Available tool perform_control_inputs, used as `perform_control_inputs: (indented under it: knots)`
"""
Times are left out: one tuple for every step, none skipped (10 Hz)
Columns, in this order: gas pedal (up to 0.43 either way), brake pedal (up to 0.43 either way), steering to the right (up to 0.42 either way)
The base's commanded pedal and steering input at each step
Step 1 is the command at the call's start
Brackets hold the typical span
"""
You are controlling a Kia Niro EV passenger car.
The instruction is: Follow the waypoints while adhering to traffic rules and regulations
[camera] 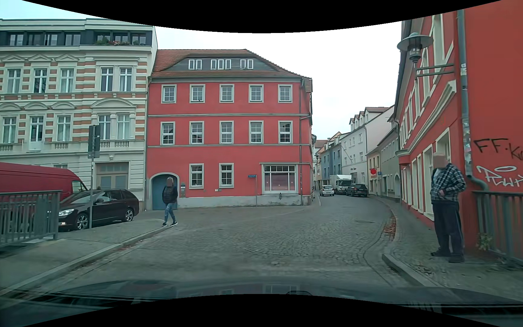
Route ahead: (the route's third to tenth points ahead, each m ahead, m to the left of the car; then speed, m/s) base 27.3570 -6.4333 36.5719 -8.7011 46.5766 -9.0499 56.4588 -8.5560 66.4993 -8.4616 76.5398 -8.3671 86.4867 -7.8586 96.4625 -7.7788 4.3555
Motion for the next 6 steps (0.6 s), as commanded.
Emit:
perform_control_inputs:
  knots:
    - [0.11,0.0,0.03]
    - [0.11,0.0,0.038]
    - [0.118,0.0,0.048]
    - [0.118,0.0,0.061]
    - [0.118,0.0,0.076]
    - [0.118,0.0,0.089]
